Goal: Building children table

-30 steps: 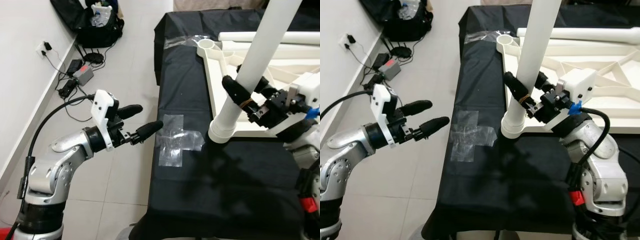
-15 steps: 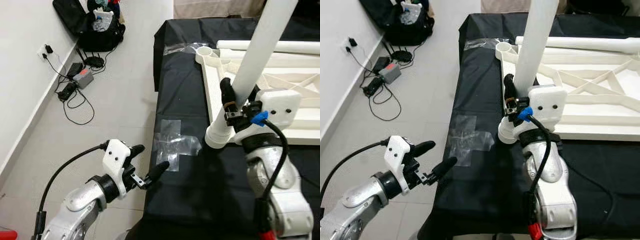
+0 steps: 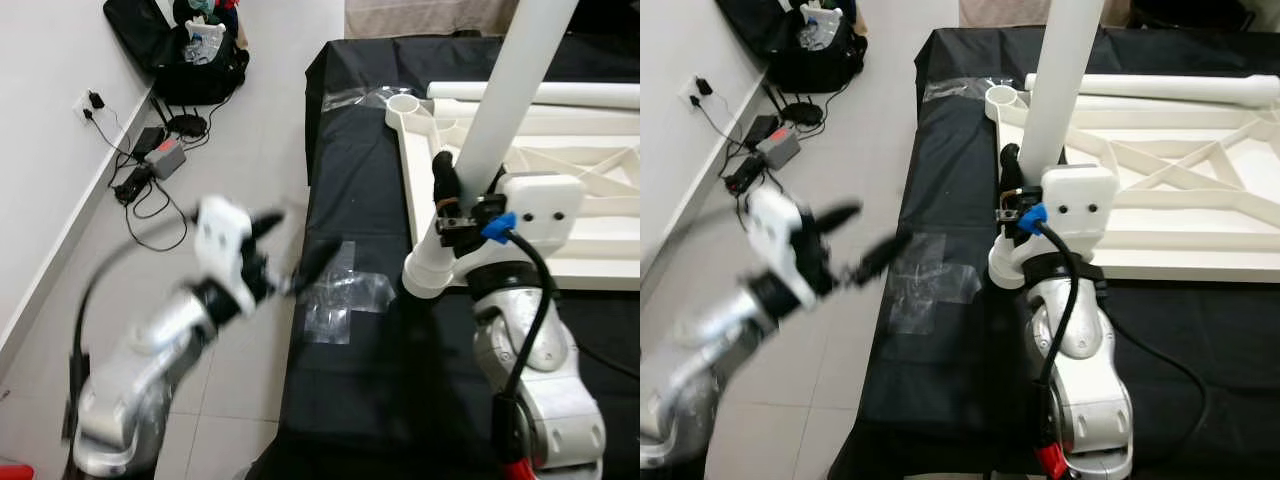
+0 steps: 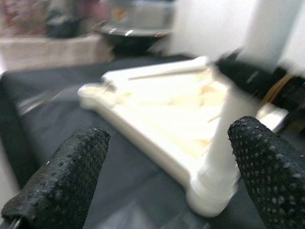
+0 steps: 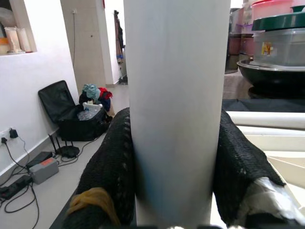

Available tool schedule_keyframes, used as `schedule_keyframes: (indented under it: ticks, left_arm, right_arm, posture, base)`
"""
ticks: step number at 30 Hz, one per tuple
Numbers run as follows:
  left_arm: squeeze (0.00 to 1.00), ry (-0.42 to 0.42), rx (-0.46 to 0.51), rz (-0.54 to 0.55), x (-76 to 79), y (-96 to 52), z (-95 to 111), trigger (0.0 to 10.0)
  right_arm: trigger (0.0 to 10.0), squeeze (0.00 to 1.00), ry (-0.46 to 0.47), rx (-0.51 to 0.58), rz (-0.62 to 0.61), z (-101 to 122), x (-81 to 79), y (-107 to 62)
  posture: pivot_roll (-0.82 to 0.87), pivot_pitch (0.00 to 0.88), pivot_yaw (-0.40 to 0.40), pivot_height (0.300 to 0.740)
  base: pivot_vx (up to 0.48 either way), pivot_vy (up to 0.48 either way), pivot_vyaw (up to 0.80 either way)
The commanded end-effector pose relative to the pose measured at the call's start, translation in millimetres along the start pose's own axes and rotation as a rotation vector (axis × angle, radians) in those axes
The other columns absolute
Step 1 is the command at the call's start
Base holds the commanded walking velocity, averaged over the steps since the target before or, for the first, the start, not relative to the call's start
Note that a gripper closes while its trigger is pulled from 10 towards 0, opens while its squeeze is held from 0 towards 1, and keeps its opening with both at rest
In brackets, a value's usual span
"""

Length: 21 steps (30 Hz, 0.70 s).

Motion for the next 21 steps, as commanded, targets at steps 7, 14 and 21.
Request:
schedule_keyframes:
  ticks: [7, 14, 21]
  left_arm:
    - [0.00, -0.077, 0.124, -0.279, -0.2, 53.6, 57.5, 10.0]
    - [0.00, -0.077, 0.118, -0.414, 2.4, 81.9, 80.4, 10.0]
    - [0.00, -0.071, 0.010, -0.485, 0.2, 111.4, 86.7, 10.0]
  right_arm:
    - [0.0, 0.00, -0.027, -0.267, -0.026, -52.1, 2.1, -3.4]
    - [0.0, 0.00, -0.035, -0.243, -0.009, -48.3, 0.1, -3.2]
    - [0.0, 0.00, -0.034, -0.216, 0.009, -41.3, -4.9, -0.9]
  posture:
    - [0.02, 0.253, 0.092, 0.740]
    - [0.01, 0.246, 0.099, 0.740]
    - [0.01, 0.249, 0.110, 0.740]
  base:
    - [0.000, 0.000, 0.00]
    - [0.000, 0.000, 0.00]
    - [0.000, 0.000, 0.00]
Point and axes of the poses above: a point about 5 cm out from each wrist's last joint towards the gripper, its own y axis pointing out of the wrist towards the gripper, its own z axis along the axis of the wrist's last joint, x = y × z, the point moved 1 cm from there along y, pointing out of the wrist towards the gripper, and after that the axes turned 6 degrees about -y, right-handed, at the moved point
